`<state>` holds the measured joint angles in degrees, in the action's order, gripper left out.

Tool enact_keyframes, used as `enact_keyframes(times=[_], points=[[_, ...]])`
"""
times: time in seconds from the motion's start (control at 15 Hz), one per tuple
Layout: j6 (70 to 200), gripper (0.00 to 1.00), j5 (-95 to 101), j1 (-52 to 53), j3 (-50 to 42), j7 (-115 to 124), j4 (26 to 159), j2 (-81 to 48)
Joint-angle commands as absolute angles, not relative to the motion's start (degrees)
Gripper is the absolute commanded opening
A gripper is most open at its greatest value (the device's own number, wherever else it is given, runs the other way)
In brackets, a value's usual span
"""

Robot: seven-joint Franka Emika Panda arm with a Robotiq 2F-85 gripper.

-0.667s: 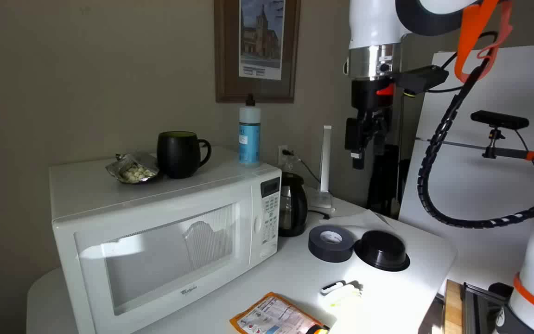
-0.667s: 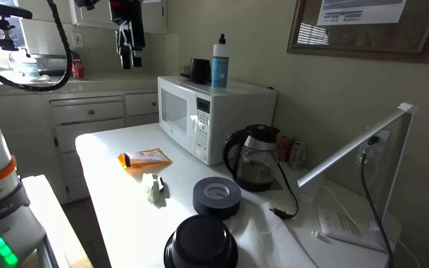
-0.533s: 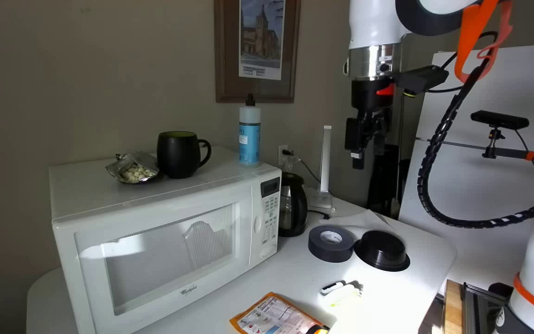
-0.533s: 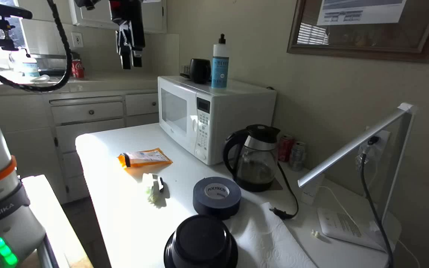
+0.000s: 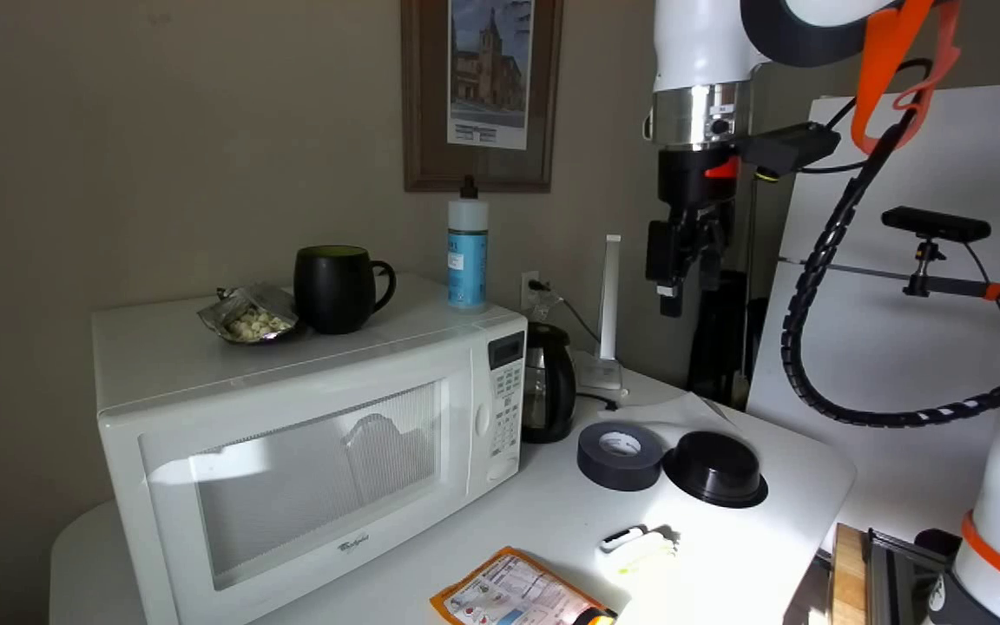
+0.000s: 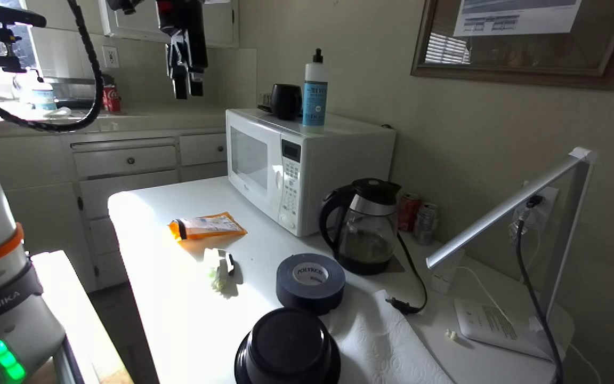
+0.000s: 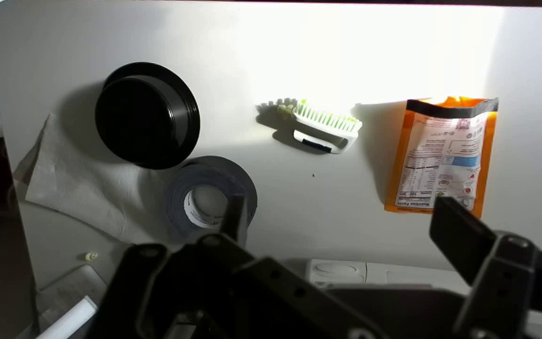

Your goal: Put the orange packet on the grey tape

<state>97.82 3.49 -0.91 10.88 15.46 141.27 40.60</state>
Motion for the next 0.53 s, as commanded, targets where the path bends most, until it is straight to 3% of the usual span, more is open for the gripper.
enact_keyframes(times=[0.0,0.47], points=[[97.7,1.00,3.9,-0.1,10.2,15.9,141.1,40.4],[124.6,1.00,-5.5,5.6,8.0,8.0,144.9,24.5]])
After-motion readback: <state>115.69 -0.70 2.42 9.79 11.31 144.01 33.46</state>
